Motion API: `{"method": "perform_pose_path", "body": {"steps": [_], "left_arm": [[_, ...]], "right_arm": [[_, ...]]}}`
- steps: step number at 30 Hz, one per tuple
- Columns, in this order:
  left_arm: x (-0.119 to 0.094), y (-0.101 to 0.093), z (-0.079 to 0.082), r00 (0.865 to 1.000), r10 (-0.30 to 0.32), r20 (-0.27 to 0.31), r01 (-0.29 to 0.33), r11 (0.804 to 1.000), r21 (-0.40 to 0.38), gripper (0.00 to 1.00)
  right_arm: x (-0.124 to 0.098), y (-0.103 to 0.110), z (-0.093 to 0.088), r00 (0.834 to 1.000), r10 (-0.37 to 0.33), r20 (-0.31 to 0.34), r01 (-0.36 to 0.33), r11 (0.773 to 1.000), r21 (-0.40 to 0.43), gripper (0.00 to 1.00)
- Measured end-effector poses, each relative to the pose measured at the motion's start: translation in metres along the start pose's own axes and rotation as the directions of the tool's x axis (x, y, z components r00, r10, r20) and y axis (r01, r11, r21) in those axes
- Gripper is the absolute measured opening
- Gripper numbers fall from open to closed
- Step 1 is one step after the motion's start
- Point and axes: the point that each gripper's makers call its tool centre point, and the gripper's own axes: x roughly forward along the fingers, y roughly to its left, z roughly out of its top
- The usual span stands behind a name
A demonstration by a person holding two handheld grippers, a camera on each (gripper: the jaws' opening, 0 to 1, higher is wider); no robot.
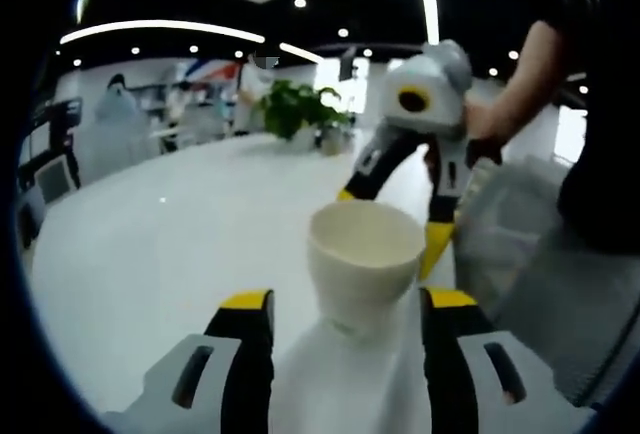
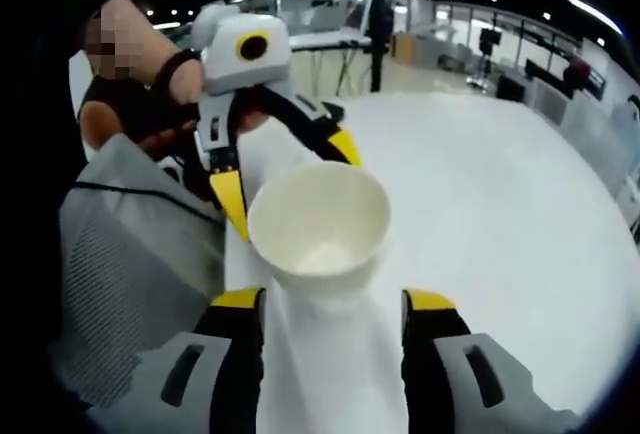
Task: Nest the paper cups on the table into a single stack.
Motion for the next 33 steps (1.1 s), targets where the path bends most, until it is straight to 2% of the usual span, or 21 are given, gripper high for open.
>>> {"method": "perform_pose_path", "body": {"steps": [5,14,28,33], "left_arm": [[0.002,0.001,0.003,1.000,-0.003,0.005,0.003,1.000,-0.007,0.52],[0.005,-0.002,0.006,0.998,-0.061,-0.015,0.061,0.998,0.020,0.40],[0.006,-0.004,0.009,0.996,-0.074,-0.046,0.075,0.996,0.041,0.40],[0.010,-0.002,0.017,0.996,-0.069,-0.063,0.075,0.992,0.099,0.40]], "right_arm": [[0.002,0.001,0.004,1.000,0.017,0.004,-0.017,1.000,-0.016,0.47],[0.005,-0.001,0.011,1.000,0.030,0.003,-0.030,0.998,-0.060,0.40],[0.004,-0.001,0.013,1.000,0.022,0.006,-0.021,0.998,-0.064,0.37],[-0.003,-0.006,0.016,0.999,-0.004,0.034,0.007,0.995,-0.097,0.36]]}}
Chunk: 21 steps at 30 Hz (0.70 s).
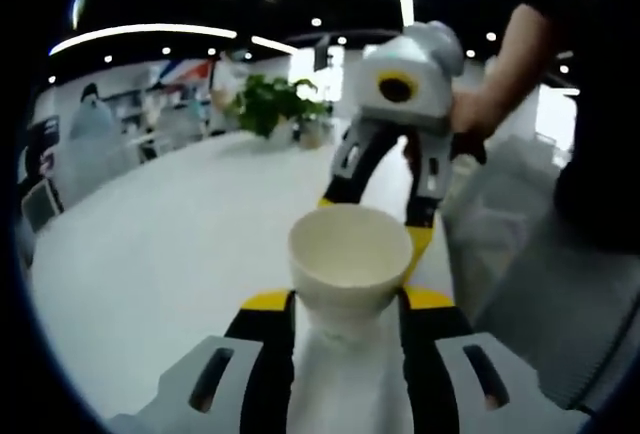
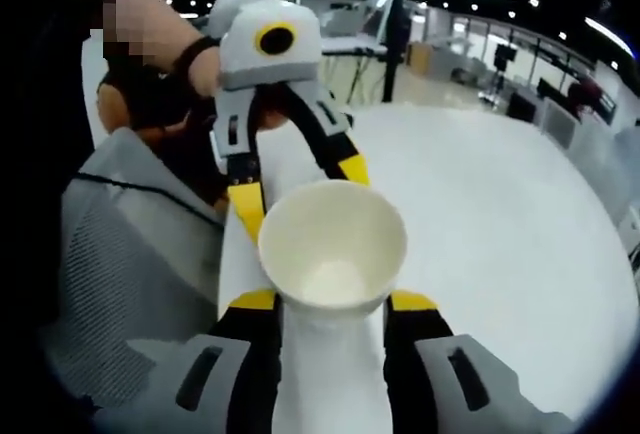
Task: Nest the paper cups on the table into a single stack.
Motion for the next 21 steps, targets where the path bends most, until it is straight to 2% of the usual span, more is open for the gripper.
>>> {"method": "perform_pose_path", "body": {"steps": [5,8,21], "left_arm": [[0.006,0.010,0.015,1.000,0.016,-0.023,-0.014,0.995,0.095,0.41],[0.010,0.017,0.022,1.000,0.023,-0.018,-0.021,0.994,0.110,0.41],[0.027,0.043,0.042,1.000,0.008,-0.009,-0.007,0.990,0.143,0.41]], "right_arm": [[-0.010,-0.015,0.004,0.999,-0.037,0.040,0.036,0.999,0.017,0.36],[-0.015,-0.024,0.006,0.997,-0.050,0.062,0.049,0.998,0.026,0.35],[-0.029,-0.056,0.006,0.994,-0.088,0.065,0.087,0.996,0.020,0.35]]}}
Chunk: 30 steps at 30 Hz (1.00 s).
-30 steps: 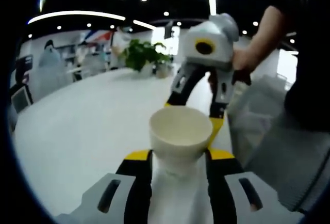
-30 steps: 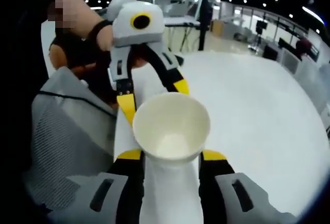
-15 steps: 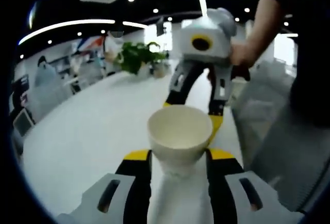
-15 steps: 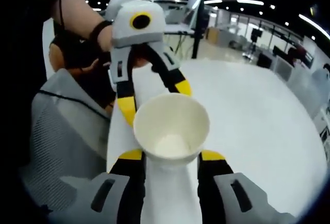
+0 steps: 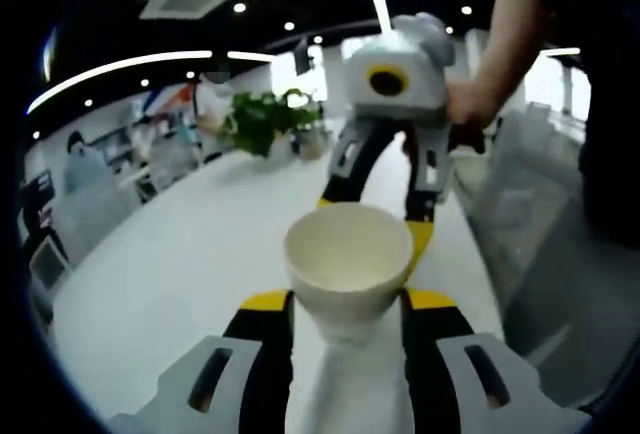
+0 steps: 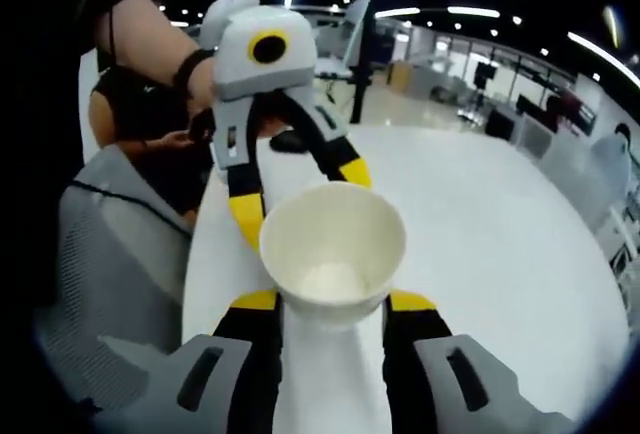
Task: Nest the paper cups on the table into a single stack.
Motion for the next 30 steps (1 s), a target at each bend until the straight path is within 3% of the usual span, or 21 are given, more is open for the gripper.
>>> {"method": "perform_pose_path", "body": {"steps": [15,30], "left_arm": [[0.021,0.054,0.009,1.000,-0.023,-0.005,0.023,1.000,0.019,0.42],[0.042,0.103,-0.003,1.000,-0.010,-0.005,0.010,0.999,-0.031,0.42]], "right_arm": [[0.005,-0.062,0.002,0.999,-0.039,0.023,0.038,0.999,0.039,0.35],[0.025,-0.110,-0.005,1.000,-0.018,0.024,0.017,0.999,0.049,0.35]]}}
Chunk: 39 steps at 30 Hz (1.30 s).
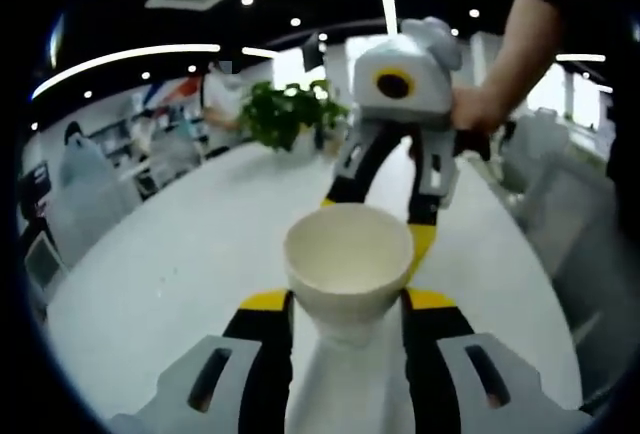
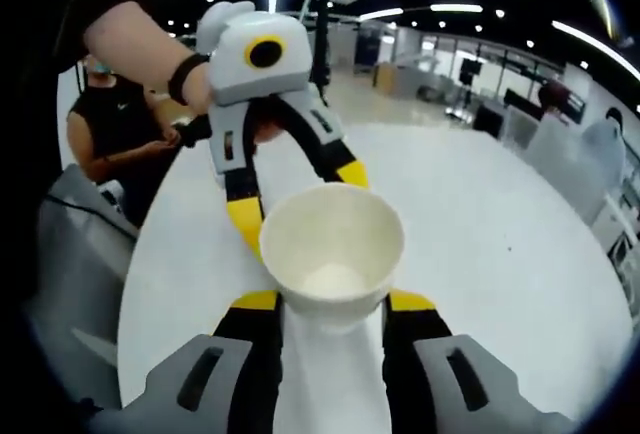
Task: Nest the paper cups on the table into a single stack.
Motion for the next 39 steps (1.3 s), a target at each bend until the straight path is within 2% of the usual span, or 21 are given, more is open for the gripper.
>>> {"method": "perform_pose_path", "body": {"steps": [7,18,26,35,39], "left_arm": [[0.011,0.017,-0.005,1.000,-0.002,-0.005,0.002,1.000,-0.024,0.42],[0.021,0.023,-0.016,0.999,-0.011,-0.040,0.008,0.997,-0.071,0.43],[0.021,0.030,-0.018,0.999,0.018,-0.041,-0.024,0.990,-0.142,0.43],[0.018,0.031,-0.021,0.999,0.037,-0.040,-0.042,0.988,-0.148,0.39],[0.014,0.032,-0.026,0.997,0.054,-0.051,-0.062,0.984,-0.165,0.41]], "right_arm": [[0.007,-0.016,-0.005,1.000,-0.004,0.009,0.003,0.999,0.037,0.35],[0.018,-0.021,-0.016,1.000,0.008,0.005,-0.008,0.996,0.091,0.35],[0.018,-0.029,-0.015,1.000,-0.015,0.017,0.013,0.994,0.111,0.36],[0.016,-0.033,-0.019,0.999,-0.040,0.005,0.039,0.992,0.118,0.36],[0.012,-0.032,-0.021,0.999,-0.050,0.001,0.049,0.990,0.135,0.37]]}}
